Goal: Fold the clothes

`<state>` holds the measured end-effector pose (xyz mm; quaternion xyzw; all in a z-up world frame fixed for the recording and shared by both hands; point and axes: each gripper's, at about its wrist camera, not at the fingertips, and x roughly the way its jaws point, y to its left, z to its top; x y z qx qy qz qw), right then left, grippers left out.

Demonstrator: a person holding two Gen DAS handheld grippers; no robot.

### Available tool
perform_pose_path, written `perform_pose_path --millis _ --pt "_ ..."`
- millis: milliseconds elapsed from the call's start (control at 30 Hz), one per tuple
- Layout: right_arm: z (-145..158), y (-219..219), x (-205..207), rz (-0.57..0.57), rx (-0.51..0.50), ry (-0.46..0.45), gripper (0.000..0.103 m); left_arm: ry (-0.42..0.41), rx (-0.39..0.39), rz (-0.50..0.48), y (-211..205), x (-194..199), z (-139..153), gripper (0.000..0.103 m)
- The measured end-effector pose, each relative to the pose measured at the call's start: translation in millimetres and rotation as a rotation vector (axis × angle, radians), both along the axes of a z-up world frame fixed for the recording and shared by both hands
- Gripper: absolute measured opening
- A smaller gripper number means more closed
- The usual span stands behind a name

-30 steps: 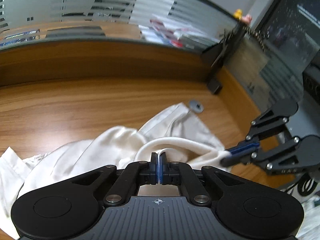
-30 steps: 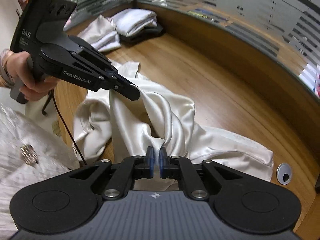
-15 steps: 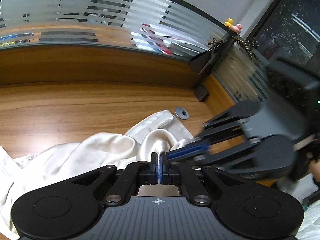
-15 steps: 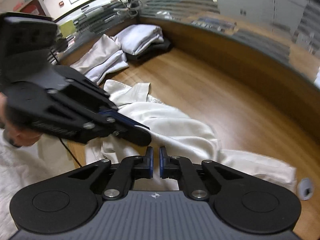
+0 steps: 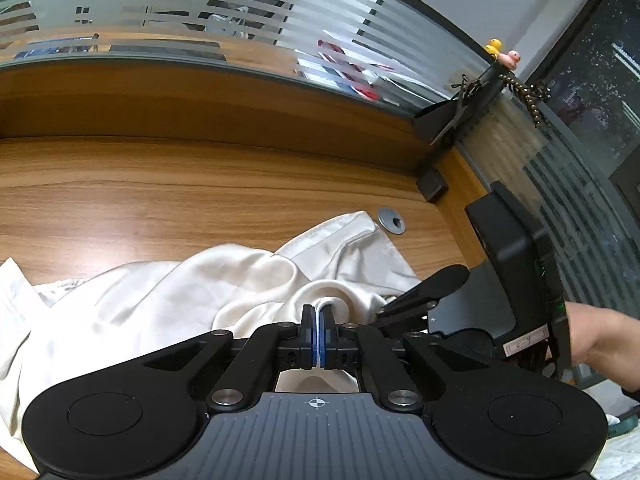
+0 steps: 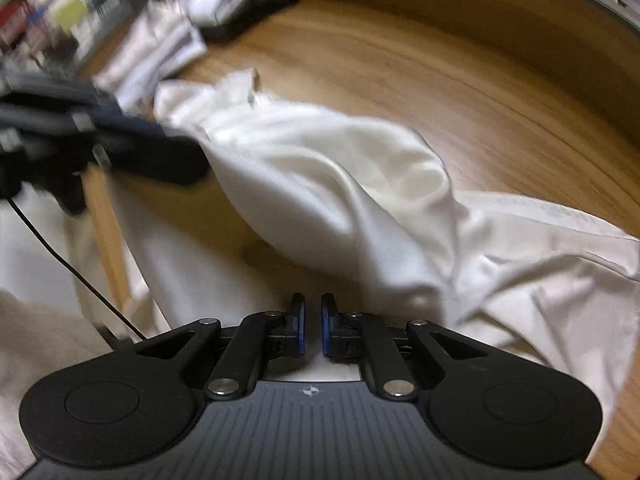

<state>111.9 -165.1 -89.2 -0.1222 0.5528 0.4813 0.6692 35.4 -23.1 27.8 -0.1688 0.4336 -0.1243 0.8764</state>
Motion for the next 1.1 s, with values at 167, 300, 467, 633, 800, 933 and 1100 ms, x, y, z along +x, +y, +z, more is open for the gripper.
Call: perform_pose_path --millis 167,300,467,633,800,933,1100 --pt "-5 11 10 -0.037 0.060 0.015 0.016 0.010 0.002 0.036 7 2 -4 0.004" --pt "-20 29 14 -0.055 -0.008 -0.034 0.019 0.029 0.017 0.081 16 3 -11 0.004" --pt "-36 43 6 0.004 -0.094 -0.109 0.045 0.060 0.051 0.094 17 4 -25 0.004" --pt "-35 44 0 0.039 -0.084 -0.098 0.047 0.078 0.069 0.113 20 7 -35 0.004" --pt "-26 45 2 0.023 -0.012 -0.006 0.038 0.095 0.046 0.151 31 11 -40 0.004" --pt "-37 49 9 -0.044 0.023 0.057 0.010 0.110 0.029 0.164 37 13 -44 0.004" --pt "-54 60 10 -0.035 -0.058 -0.006 0.012 0.135 0.023 0.166 41 12 -52 0.004"
